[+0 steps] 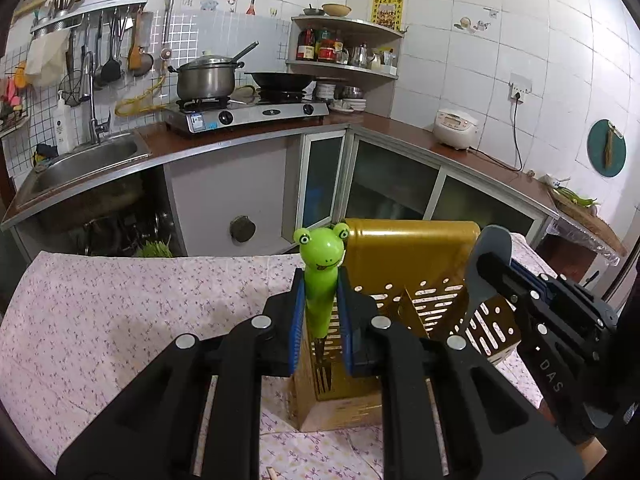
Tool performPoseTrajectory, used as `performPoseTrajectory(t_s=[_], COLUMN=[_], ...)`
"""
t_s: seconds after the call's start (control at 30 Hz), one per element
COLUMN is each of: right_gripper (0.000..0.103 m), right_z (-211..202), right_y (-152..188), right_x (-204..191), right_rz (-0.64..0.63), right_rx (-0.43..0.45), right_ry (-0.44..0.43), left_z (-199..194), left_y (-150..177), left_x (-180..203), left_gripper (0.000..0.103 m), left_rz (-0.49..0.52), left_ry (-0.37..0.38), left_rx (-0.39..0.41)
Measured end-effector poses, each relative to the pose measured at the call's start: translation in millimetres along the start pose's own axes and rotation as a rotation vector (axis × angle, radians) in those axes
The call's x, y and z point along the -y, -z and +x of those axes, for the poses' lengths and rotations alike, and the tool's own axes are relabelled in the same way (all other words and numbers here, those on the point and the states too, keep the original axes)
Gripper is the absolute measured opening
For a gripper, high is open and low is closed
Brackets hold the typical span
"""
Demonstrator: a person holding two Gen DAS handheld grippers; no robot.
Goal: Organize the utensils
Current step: 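Insert the fork into the yellow holder with the left tool while the right tool inserts the blue spoon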
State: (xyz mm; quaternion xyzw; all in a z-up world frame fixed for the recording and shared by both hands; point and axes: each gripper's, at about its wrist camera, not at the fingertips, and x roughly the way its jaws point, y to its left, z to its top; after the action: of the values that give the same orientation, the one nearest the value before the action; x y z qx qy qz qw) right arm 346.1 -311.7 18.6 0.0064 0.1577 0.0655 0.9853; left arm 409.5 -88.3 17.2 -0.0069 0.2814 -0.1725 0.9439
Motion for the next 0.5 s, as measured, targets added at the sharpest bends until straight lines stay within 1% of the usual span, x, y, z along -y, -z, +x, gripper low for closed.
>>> performPoseTrajectory(t_s=[0.1,0.23,0.3,0.43,0.5], right_gripper=[0.005,0.007,0.008,0.009,0.009], right_z=[-2.4,-9.8,-13.4,-19.0,-23.0], right_y=[3.7,6.7,7.2,7.5,6.2], right_x=[1.2,1.9,4.3,8.3,12.4], right_rz=[0.011,0.016,0.033,0.054,0.089], right_rx=[-0.027,-0.039,-0.047,-0.069,-0.087], right_ry=[-0.022,-0.020,-0.026,-0.019,-0.029], left_z=[-5.3,-14.8,-25.0,-38.5,-47.9], left_y=[2.5,2.3,3.3,3.9,2.3], left_x=[-0.3,-2.9,-4.0,-5.0,-9.4], left_gripper=[0.015,0.015,0.016,0.019,0.021], left_rz=[-0.003,-0.038,-0.042,-0.046,-0.065], left_ry=[0.009,0.032,0.020,0.001,0.007], left_rx=[-0.012,-0.029,-0.017,-0.025,-0.030])
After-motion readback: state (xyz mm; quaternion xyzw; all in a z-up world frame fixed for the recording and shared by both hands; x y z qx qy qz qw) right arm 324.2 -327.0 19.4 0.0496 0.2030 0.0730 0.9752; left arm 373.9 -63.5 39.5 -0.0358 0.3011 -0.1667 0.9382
